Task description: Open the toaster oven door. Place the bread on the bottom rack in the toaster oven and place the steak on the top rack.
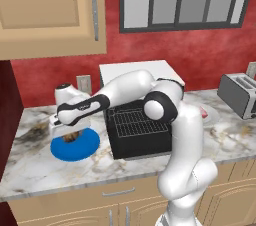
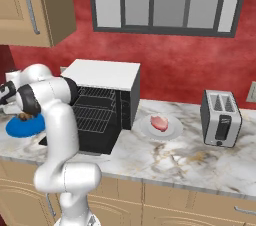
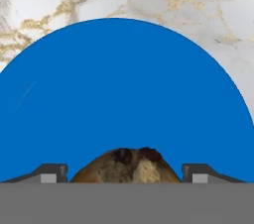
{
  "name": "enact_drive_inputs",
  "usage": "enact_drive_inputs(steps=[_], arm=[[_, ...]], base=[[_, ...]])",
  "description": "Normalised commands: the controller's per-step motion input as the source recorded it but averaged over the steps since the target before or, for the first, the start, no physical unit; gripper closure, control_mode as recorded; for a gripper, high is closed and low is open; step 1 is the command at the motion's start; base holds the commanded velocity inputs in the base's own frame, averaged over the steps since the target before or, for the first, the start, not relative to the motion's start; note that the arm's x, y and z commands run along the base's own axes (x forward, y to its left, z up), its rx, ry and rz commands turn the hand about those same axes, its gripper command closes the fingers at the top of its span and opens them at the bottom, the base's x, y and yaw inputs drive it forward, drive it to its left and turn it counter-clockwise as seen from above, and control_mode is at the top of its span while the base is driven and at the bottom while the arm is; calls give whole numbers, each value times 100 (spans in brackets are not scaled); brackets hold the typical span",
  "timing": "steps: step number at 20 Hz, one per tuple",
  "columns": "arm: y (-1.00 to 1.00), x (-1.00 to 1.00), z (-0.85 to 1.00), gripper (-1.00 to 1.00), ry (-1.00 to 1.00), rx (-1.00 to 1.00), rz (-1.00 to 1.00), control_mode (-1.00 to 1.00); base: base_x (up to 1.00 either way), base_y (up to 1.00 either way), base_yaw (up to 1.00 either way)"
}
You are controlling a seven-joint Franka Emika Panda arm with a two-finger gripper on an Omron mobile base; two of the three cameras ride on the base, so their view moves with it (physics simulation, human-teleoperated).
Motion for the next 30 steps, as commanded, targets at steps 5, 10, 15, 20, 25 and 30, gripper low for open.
enact_drive_inputs(steps=[5,10,15,20,25,30], arm=[[-43,-37,11,100,-6,1,0,-100],[-63,-89,40,100,-4,2,0,-100],[-78,-78,65,100,0,3,0,-100],[-100,-39,52,100,0,9,0,-100],[-100,-8,22,100,0,5,0,-100],[-78,39,-4,100,0,0,0,-100]], base=[[0,0,0],[0,0,0],[0,0,0],[0,0,0],[0,0,0],[0,0,0]])
